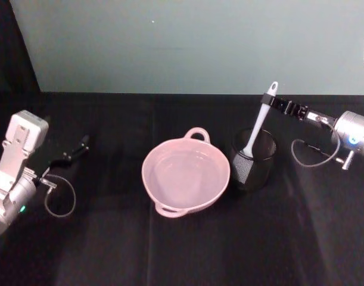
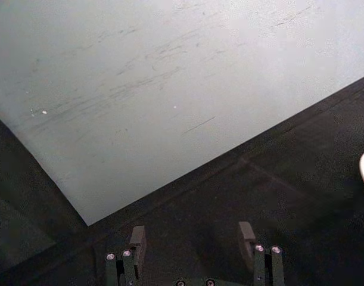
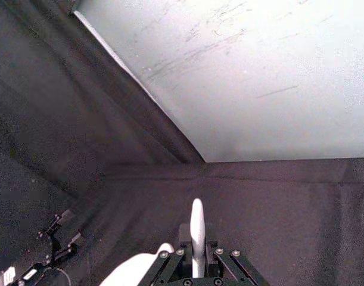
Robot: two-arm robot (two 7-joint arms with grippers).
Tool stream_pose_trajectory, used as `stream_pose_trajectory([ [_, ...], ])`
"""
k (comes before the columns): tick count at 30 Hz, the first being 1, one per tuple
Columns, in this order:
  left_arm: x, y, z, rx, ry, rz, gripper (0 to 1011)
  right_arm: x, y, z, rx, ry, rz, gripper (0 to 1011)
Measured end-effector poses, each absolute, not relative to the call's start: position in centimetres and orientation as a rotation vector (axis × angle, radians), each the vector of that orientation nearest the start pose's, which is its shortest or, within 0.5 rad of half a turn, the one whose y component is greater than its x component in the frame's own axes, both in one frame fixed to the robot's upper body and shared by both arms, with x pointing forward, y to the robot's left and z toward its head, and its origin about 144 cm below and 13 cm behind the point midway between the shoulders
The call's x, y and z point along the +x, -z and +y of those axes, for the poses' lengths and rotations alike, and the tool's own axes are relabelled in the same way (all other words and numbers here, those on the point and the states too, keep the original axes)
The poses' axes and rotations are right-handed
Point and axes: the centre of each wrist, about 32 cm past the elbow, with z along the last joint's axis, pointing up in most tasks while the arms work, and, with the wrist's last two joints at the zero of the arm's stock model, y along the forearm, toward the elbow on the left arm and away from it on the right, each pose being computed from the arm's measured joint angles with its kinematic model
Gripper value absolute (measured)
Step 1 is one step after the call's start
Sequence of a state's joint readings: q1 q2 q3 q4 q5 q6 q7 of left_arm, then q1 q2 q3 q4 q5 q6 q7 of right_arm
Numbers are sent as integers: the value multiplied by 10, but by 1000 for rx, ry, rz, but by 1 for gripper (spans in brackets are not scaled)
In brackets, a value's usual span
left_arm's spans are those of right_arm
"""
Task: Use the one hand to pick up the spoon and stir the clear water in the bowl.
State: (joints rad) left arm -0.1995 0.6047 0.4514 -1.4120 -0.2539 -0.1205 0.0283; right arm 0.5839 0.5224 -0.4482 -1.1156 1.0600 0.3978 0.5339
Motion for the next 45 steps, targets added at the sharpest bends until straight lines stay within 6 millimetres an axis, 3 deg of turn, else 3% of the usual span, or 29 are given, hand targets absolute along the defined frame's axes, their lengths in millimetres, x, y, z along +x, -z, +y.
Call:
stream_pose_trajectory([
  [10,489,-1140,310,304,-1248,-285,1011,589,-1218,-333,86,824,525,123],
  [16,489,-1140,310,305,-1248,-285,1011,569,-1240,-325,8,846,286,123],
  [33,489,-1140,310,305,-1248,-285,1011,536,-1299,-321,-11,834,17,123],
  [39,489,-1140,310,305,-1248,-285,1011,533,-1320,-316,8,795,-29,123],
  [45,489,-1140,310,305,-1248,-285,1011,538,-1342,-298,32,697,-64,123],
])
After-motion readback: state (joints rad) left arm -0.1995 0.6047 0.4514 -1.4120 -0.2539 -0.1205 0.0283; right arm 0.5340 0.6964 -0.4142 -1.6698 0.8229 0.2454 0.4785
